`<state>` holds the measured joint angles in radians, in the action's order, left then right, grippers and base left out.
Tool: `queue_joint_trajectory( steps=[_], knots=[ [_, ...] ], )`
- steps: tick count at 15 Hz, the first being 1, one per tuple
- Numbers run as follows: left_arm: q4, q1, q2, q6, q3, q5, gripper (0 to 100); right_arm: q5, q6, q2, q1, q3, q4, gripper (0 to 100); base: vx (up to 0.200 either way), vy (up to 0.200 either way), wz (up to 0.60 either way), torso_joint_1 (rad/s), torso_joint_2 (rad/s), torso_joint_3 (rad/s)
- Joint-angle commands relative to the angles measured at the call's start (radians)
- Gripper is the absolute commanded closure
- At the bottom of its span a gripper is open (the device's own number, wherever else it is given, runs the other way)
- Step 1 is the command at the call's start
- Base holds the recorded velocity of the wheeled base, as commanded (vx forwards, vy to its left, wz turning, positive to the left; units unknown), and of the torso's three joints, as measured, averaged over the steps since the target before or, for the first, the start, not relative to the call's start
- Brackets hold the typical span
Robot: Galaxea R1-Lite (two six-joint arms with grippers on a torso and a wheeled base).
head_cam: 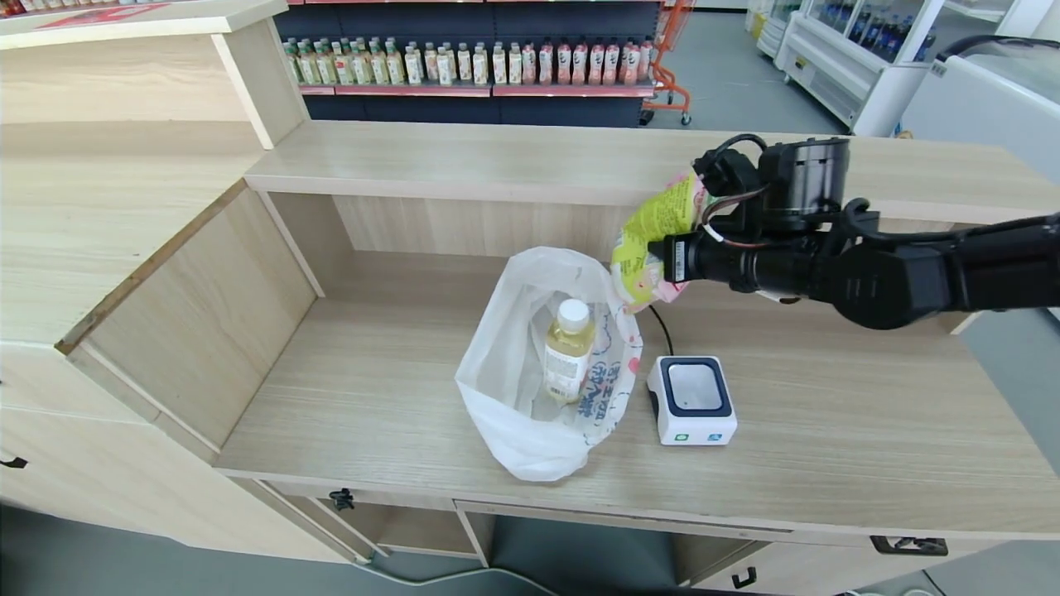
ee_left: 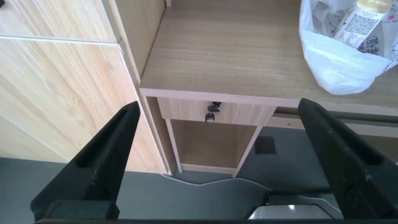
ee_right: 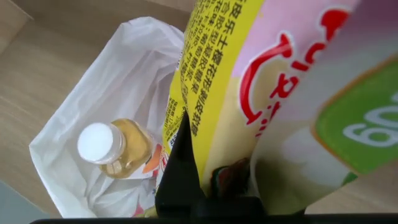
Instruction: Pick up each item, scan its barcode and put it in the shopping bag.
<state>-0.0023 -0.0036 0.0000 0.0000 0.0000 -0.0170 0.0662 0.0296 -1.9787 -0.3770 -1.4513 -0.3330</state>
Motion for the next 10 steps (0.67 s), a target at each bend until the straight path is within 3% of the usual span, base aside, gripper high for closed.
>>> queue_joint_trajectory(
  steps=[1,5,10],
  knots=[
    [-0.001,0.001,0.002,0.000,0.000,0.000,0,0.069,0.009,-0.143,0.001,-0.112,-0.001,100,0.000,0.000,0.00,0.000,0.00,0.000],
    [-0.001,0.001,0.002,0.000,0.000,0.000,0,0.192,0.095,-0.209,-0.005,-0.149,-0.003,100,0.000,0.000,0.00,0.000,0.00,0.000],
    [-0.001,0.001,0.002,0.000,0.000,0.000,0,0.273,0.121,-0.244,0.003,-0.146,-0.004,100,0.000,0.000,0.00,0.000,0.00,0.000]
  ],
)
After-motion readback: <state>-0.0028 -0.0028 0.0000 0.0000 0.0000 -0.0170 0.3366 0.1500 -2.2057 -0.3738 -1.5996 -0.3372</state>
